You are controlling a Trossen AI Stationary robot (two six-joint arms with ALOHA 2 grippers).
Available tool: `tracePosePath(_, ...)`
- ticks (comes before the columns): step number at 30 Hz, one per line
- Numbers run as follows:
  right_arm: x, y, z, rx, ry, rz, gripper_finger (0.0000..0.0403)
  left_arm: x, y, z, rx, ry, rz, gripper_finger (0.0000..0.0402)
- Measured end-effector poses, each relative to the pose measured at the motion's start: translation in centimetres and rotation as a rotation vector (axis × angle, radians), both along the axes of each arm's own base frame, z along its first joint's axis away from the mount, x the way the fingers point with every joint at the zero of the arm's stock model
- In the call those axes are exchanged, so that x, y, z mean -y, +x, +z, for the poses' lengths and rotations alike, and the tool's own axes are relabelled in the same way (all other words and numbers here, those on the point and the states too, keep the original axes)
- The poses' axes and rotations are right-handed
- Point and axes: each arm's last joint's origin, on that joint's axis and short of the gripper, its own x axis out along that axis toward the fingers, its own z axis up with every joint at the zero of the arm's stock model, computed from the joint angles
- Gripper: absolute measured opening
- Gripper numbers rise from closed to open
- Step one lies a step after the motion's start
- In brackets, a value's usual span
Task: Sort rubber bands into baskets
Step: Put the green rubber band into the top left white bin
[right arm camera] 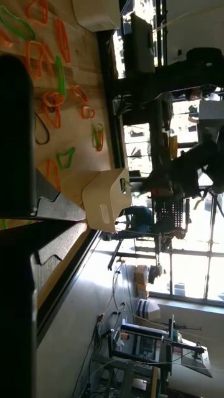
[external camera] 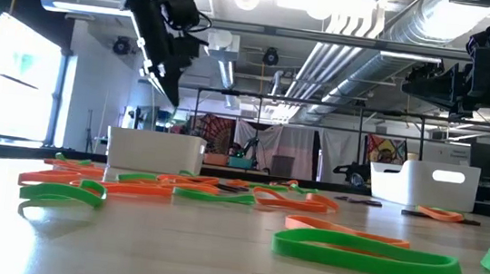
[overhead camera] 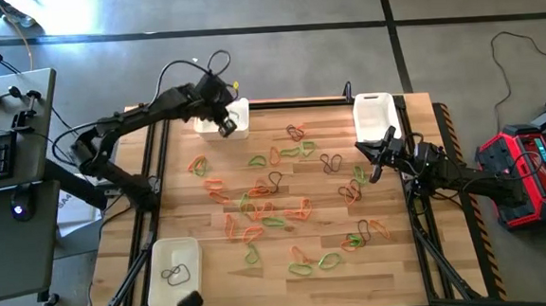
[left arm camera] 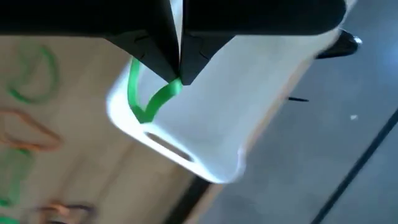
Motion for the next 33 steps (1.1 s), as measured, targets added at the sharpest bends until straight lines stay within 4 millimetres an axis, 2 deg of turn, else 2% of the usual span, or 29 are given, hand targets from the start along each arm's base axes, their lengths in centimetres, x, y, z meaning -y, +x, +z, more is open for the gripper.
tracePosePath(4, 0.0, 0.0, 0.0, 0.0, 0.0, 0.0, 0.0, -1.8, 0.0, -1.3, -0.009, 0.005, 0.038, 0.0001)
tracePosePath(11, 0.0, 0.0, 0.0, 0.0, 0.0, 0.0, 0.0, -3.7, -0.2, -4.1, -0.087, -0.045, 0.072, 0.0)
tracePosePath(16, 0.0, 0.0, 0.0, 0.0, 0.0, -0.001, 0.0, -4.2, -0.1, -5.8, -0.141, -0.071, 0.056, 0.0)
tracePosePath(24, 0.0, 0.0, 0.0, 0.0, 0.0, -0.001, 0.0, -4.5, 0.4, -7.2, -0.136, -0.121, 0.018, 0.0003)
tracePosePath(27, 0.0, 0.0, 0.0, -0.005, -0.01, -0.001, 0.0, -4.6, 0.4, -7.4, -0.136, -0.123, 0.021, 0.0018)
tracePosePath(33, 0.0, 0.0, 0.0, -0.116, -0.238, -0.015, 0.0, -4.7, 0.5, -7.3, -0.118, -0.117, 0.034, 0.0072)
